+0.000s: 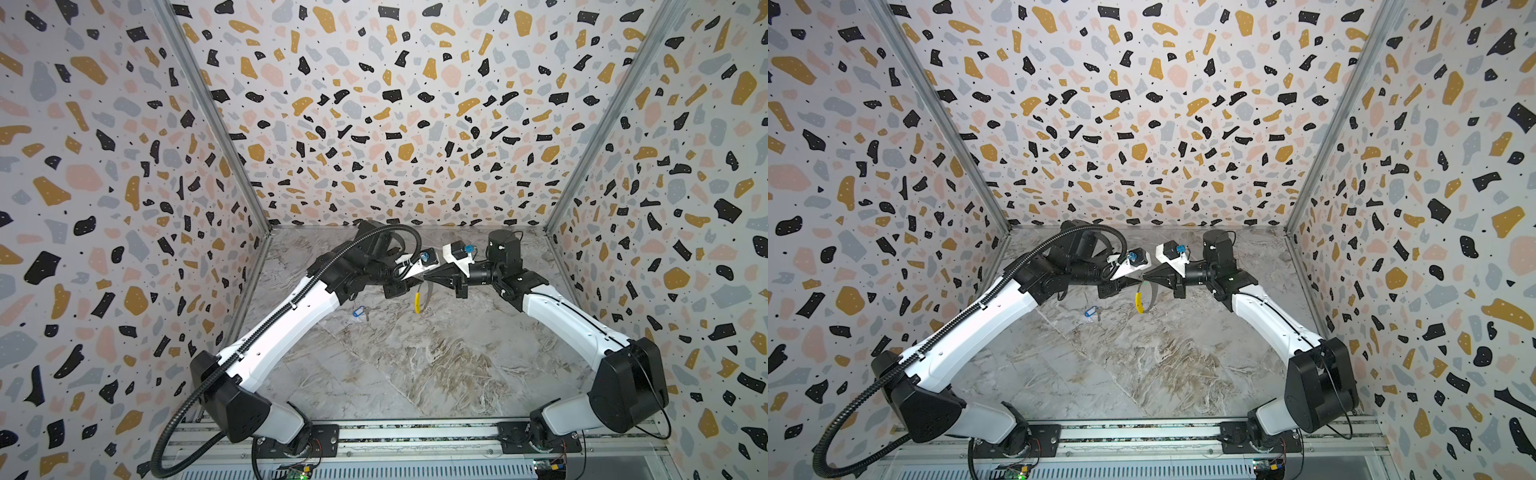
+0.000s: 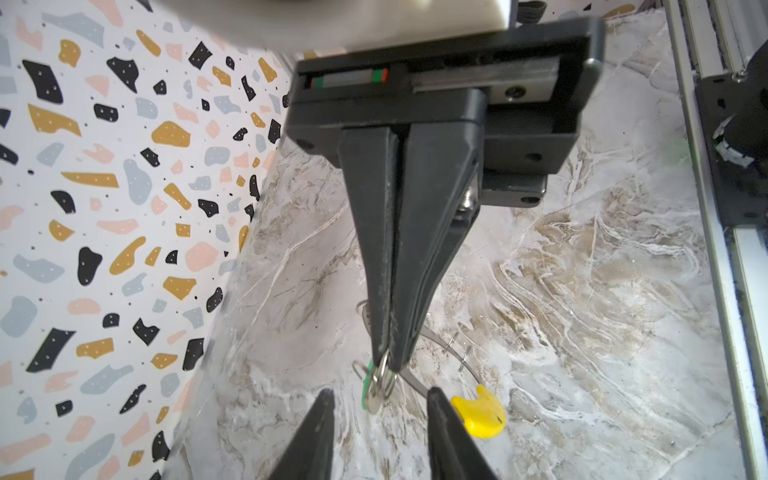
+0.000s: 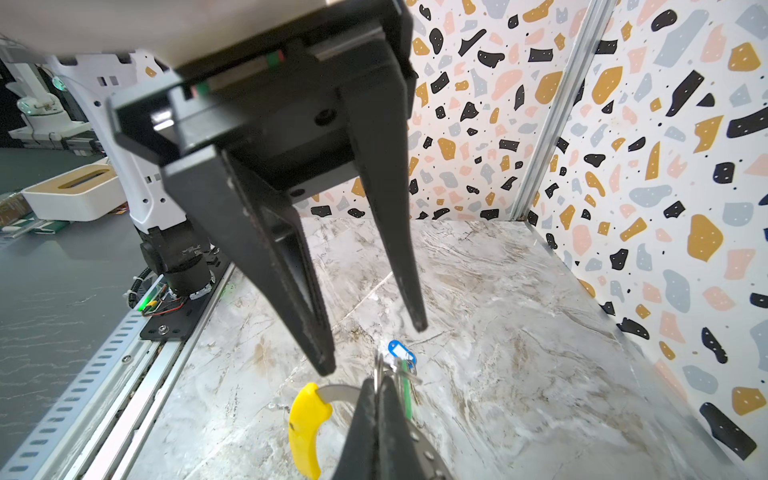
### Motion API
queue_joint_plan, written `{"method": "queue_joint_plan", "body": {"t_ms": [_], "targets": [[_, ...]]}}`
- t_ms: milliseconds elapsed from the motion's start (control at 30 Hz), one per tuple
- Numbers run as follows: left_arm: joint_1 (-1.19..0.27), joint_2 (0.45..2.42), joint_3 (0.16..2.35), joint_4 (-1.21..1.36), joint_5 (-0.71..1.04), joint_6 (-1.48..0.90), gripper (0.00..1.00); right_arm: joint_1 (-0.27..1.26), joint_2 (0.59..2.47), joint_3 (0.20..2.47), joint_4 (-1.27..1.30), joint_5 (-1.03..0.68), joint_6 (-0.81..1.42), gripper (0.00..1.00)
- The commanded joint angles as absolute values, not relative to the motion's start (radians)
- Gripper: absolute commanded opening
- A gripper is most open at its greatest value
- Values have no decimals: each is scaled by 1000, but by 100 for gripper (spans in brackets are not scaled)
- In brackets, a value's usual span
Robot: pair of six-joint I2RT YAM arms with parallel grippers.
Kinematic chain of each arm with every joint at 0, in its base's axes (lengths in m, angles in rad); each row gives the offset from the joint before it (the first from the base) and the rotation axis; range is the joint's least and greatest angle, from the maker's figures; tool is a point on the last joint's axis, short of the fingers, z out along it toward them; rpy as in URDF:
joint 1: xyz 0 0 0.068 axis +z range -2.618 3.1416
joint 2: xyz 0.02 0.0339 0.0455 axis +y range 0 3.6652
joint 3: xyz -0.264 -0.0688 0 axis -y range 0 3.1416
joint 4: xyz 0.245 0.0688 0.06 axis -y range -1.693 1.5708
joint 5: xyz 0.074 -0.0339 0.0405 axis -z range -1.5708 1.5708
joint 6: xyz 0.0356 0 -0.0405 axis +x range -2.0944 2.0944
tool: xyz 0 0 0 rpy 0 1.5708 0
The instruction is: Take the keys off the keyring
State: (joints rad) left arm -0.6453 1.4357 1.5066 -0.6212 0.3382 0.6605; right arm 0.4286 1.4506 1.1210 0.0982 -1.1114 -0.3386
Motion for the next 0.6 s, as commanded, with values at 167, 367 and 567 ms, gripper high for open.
{"method": "queue_joint_plan", "body": {"t_ms": [167,367,567], "targets": [[-545,1267,1213,-213,447,457,52,431,1434,1110,192,-1171,-296,0],[-546,1275,1137,-100,552,371,54,431,1441,1115,214,-1192,-288,0],[-546,1312,1111,-36,601,329,51,432,1441,1116,225,-1214,-280,0]]}}
